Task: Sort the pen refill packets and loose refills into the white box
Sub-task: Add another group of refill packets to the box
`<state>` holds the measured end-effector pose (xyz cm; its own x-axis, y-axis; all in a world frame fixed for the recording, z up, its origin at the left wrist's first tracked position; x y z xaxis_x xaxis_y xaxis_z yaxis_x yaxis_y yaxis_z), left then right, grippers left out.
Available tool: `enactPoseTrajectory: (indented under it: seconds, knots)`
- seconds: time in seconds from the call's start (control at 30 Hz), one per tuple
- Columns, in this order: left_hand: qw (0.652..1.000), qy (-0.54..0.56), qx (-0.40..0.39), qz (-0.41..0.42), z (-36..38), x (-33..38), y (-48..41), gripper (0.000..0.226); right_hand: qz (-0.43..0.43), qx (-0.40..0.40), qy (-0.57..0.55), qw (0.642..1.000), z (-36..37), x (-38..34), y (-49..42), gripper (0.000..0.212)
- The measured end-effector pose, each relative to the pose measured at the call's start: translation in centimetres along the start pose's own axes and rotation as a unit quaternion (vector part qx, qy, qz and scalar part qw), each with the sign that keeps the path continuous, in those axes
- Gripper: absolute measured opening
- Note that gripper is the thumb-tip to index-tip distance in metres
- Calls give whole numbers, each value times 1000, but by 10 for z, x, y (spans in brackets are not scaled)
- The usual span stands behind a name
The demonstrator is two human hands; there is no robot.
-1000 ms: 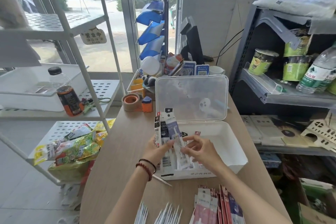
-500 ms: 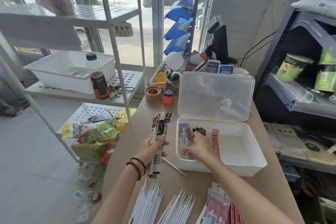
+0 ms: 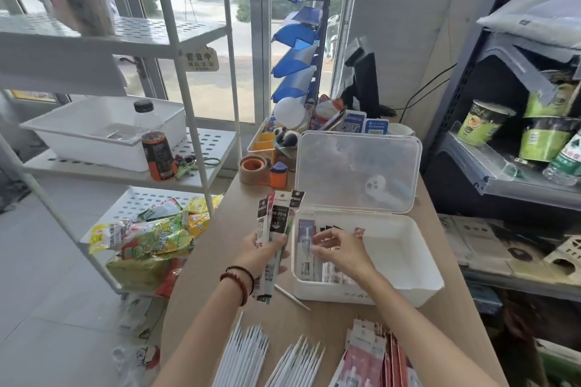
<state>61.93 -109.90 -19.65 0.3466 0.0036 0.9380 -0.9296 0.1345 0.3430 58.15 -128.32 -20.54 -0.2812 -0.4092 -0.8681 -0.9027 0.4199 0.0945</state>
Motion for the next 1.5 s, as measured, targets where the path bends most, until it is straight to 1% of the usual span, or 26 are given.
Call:
enactPoseTrajectory:
  seconds: [0.1,0.13,0.23,0.3,0.33,0.4,0.43,0.57,0.67,0.73,0.8,0.87,0.93,1.03,1.17,1.3,1.4,1.5]
  knots:
    - [1000,-25,-6,13,16,1,1,14,8,-17,-106,994,-10,-9,5,33]
    - [999,-28,-7,18,21,0,0,15,5,-27,-121,992,-12,-13,7,32]
    - [996,-75,-4,46,32,-1,-3,25,-5,-57,-105,993,-12,-15,11,23]
    - [991,-116,-22,63,39,-5,-7,37,4,-65,-111,992,-15,-8,13,25]
    - [987,-141,-36,73,43,-6,-7,36,12,-64,-120,991,-19,-4,13,25]
    - [976,-188,-54,95,52,-7,-2,23,23,-57,-139,988,-26,3,14,21]
    - [973,-198,-59,99,56,-7,-1,20,28,-55,-149,987,-29,5,14,21]
    - [982,-159,-53,84,66,-3,4,20,40,-47,-190,980,-31,8,13,30]
    - [987,-141,-20,79,66,2,2,16,37,-33,-218,975,-30,8,10,33]
    - [986,-144,0,87,64,3,-1,16,36,-15,-241,970,-34,8,8,32]
    - [985,-149,11,88,60,2,-5,18,35,8,-268,963,-40,8,5,26]
    - [986,-145,20,82,56,0,-8,20,45,42,-271,961,-47,14,3,28]
    - [985,-150,22,80,56,-3,-9,18,59,83,-242,965,-50,27,2,35]
    - [984,-157,25,81,59,-10,-11,17,54,115,-151,980,-48,43,1,32]
    - [977,-173,73,104,55,-12,-13,16,23,93,-57,994,-41,40,-1,30]
    - [971,-196,69,118,57,-15,-13,18,5,69,53,996,-28,37,2,36]
    - [971,-195,66,119,56,-15,-12,27,8,74,73,995,-27,39,2,41]
    - [974,-189,60,113,56,-16,-12,25,14,76,91,993,-28,41,1,44]
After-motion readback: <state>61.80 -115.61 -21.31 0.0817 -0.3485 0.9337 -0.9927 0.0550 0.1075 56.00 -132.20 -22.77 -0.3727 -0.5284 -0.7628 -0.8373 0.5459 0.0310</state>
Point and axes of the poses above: each hand's wrist, its own y-axis away from the middle knuckle, its own z-axis out of the palm, x = y × z, the point moved 7 cm from there along -y, towards the middle knuckle, and after that the axes turned 11 degrees about x, right-handed, at the moved point
